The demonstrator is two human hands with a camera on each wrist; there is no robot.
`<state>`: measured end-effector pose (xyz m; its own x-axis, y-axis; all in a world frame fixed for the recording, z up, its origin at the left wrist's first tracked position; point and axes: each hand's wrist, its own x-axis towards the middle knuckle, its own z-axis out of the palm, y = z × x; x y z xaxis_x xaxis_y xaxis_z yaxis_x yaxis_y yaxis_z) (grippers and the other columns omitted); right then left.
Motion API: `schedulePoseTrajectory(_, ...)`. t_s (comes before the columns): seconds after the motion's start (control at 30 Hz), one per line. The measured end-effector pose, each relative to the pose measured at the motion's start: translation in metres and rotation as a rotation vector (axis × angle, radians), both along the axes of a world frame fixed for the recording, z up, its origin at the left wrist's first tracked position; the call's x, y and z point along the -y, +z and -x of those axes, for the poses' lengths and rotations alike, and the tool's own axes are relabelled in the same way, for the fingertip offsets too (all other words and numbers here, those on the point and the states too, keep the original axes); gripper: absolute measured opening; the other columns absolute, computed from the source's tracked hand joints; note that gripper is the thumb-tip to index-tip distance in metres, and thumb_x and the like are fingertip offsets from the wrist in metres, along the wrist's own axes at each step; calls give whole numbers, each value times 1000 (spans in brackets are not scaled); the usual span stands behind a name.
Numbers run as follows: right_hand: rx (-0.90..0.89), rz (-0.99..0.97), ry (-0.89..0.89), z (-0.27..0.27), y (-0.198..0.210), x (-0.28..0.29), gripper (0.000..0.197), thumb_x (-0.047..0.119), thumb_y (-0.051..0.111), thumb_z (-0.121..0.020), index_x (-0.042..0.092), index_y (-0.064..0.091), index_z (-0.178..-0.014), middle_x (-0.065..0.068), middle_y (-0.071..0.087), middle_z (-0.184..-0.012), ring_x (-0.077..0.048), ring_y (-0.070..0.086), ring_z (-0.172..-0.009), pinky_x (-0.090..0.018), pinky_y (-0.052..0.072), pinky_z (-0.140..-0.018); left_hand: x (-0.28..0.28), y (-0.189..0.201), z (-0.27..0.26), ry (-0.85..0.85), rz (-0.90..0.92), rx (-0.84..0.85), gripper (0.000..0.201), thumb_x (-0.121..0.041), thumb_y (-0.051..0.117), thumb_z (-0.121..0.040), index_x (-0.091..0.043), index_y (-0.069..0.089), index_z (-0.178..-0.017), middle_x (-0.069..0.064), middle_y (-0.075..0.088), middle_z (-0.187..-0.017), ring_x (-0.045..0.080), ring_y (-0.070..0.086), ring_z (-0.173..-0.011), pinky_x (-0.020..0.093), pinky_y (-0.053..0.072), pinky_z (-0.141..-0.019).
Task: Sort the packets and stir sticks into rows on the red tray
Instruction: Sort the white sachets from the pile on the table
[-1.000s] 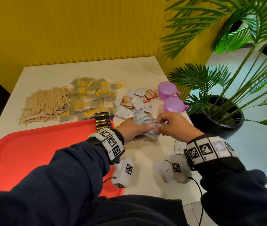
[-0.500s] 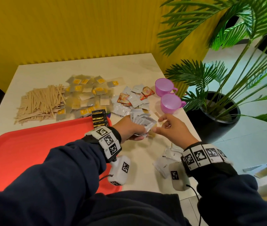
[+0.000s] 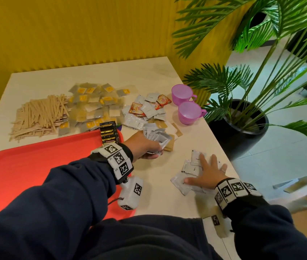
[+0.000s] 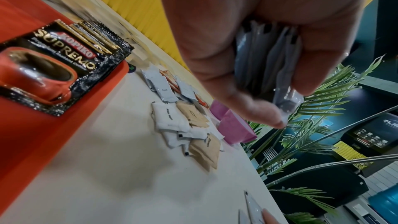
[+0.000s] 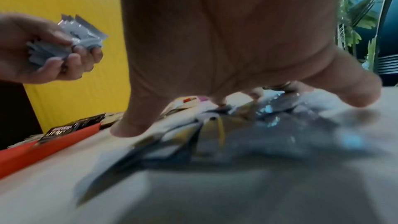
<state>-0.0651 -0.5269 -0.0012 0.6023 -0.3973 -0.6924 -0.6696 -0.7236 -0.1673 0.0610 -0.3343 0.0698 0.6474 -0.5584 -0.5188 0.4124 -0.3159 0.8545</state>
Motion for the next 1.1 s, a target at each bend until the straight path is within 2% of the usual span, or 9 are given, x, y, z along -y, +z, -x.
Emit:
schedulePoseTrajectory(0.23,150,96,258,7,-26,-36,80,67,28,-89,34,-17,-146,0,-30,-152,-34,-23,-140,-55,0,-113,-5,3,9,-9,-24,14,31,16,55,-79,-13,60,-88,14,59,-81,21,59,-76,23,51,-60)
schedulePoseTrajectory(0.37,212,142,365,7,-33,-41,77,69,19,-89,31,-14,-147,0,-25,-154,-31,-22,-141,-53,-2,-113,-11,2,11,20,-61,13,32,17,55,-78,-11,61,-91,18,59,-82,28,58,-82,30,48,-69)
schedulePoseTrajectory(0.47,229,122,419,-1,-34,-50,104,88,-10,-60,32,-12,-147,0,-22,-155,-30,-20,-142,-52,-1,-113,-18,1,10,42,-82,24,35,16,56,-78,-9,61,-101,18,60,-91,28,59,-86,34,51,-75)
schedulePoseTrajectory(0.5,234,117,437,-4,-36,-54,118,90,-22,-45,32,-12,-147,1,-21,-155,-30,-20,-142,-51,-1,-113,-21,1,9,50,-82,27,36,16,56,-78,-8,61,-104,19,60,-92,28,59,-86,34,52,-76)
schedulePoseTrajectory(0.57,236,122,474,-9,-38,-62,125,85,-33,-36,33,-12,-147,0,-20,-156,-29,-19,-142,-51,0,-114,-24,1,9,62,-88,38,33,14,57,-78,-7,61,-103,18,60,-91,26,60,-85,30,52,-70)
schedulePoseTrajectory(0.67,241,128,494,-14,-36,-69,111,86,-22,-51,32,-9,-148,0,-17,-156,-29,-17,-143,-52,2,-113,-26,3,7,90,-103,46,32,12,60,-78,-6,61,-104,16,61,-92,25,61,-86,31,53,-73)
schedulePoseTrajectory(0.8,281,153,439,-11,-28,-71,75,70,23,-88,34,-2,-149,2,-13,-157,-28,-14,-144,-55,2,-112,-28,2,3,109,-123,49,29,10,60,-78,-6,60,-103,16,61,-94,25,60,-89,32,52,-77)
schedulePoseTrajectory(0.97,325,150,461,-17,-12,-74,68,62,39,-88,36,15,-147,3,2,-157,-27,-5,-144,-54,1,-112,-31,-3,2,135,-121,43,25,9,61,-79,-5,59,-100,15,62,-92,24,61,-88,28,53,-69)
schedulePoseTrajectory(1.1,394,113,465,-26,-6,-80,40,40,46,-93,35,47,-133,2,28,-149,-23,14,-142,-51,8,-112,-32,-4,1,105,-68,46,25,7,64,-77,-5,61,-99,11,63,-83,19,62,-76,24,54,-62)
